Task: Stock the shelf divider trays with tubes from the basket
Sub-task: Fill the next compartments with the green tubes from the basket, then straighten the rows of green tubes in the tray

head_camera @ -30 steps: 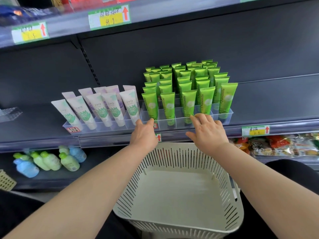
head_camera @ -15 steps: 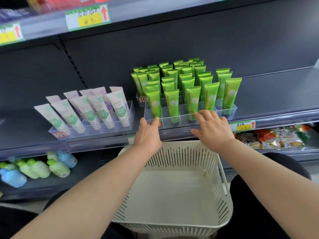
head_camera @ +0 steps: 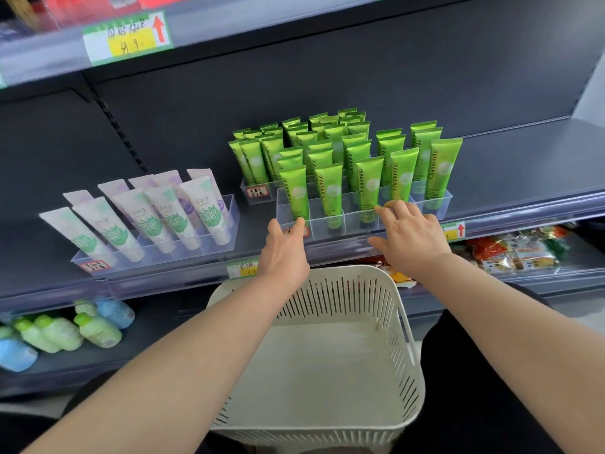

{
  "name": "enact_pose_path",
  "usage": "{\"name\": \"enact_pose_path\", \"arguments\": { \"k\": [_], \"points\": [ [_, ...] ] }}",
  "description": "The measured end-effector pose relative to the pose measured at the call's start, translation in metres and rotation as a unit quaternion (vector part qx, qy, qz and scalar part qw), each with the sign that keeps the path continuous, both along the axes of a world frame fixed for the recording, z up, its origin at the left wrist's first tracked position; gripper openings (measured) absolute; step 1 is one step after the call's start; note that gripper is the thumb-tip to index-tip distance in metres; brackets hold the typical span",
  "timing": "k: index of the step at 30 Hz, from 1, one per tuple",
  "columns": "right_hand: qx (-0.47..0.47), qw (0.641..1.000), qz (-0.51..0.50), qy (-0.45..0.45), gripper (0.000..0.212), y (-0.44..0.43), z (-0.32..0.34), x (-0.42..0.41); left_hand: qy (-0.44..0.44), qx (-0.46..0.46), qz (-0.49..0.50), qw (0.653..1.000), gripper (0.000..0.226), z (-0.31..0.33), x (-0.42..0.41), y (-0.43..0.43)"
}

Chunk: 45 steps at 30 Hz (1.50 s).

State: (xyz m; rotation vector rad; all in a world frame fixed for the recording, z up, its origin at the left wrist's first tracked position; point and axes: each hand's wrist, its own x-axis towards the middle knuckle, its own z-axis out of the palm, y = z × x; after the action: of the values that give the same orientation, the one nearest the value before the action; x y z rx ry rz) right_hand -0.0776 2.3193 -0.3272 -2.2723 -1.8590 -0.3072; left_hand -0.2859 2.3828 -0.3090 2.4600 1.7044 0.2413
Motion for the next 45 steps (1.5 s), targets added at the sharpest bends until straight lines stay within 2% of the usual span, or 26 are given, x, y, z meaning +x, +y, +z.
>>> {"name": "enact_pose_path", "arguments": {
  "k": [7,13,18,29,45],
  "points": [
    [0.003,1.0,-0.002,0.0,0.066,-0.001,-0.004,0.004,0.071,0.048,-0.06,0.995,0.082,-0.004,-0.006,0.007],
    [0.0,1.0,-0.001,-0.008,0.069,-0.001,-0.007,0.005,0.116,0.076,-0.084,0.987,0.08,-0.004,-0.003,0.01],
    [0.001,1.0,-0.008,-0.016,0.069,-0.001,-0.008,0.008,0.122,0.084,-0.085,0.985,0.074,-0.002,0.004,0.009],
    [-0.005,0.999,-0.041,-0.009,0.064,-0.011,-0.002,0.038,0.117,0.071,-0.105,0.985,0.076,0.002,0.04,0.0],
    [-0.014,0.993,-0.118,0.021,0.06,-0.027,0.007,0.093,0.108,0.072,-0.139,0.982,0.061,0.007,0.115,-0.012]
  ]
}}
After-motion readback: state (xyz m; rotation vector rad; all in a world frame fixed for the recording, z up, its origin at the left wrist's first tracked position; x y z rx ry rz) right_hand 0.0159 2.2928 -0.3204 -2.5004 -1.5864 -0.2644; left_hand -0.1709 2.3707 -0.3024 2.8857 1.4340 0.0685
